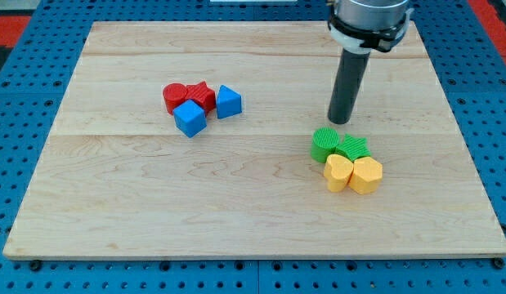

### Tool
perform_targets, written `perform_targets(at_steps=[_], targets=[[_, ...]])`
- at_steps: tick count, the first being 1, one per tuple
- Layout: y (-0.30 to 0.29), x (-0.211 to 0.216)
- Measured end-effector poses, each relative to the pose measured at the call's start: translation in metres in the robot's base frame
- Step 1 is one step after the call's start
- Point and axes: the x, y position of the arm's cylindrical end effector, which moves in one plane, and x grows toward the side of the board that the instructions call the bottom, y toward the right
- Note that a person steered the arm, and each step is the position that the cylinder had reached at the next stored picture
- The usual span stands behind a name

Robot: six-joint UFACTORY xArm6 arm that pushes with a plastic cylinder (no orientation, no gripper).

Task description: Push the yellow heart upwards

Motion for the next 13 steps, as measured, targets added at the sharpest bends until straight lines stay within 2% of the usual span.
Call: perform_targets(at_steps=[3,5,7,9,10,13], targets=[[-0.005,0.007],[-0.056,0.032],[-0.073,0.093],[-0.02,0.155],[-0.002,0.152],[0.001,0.081]])
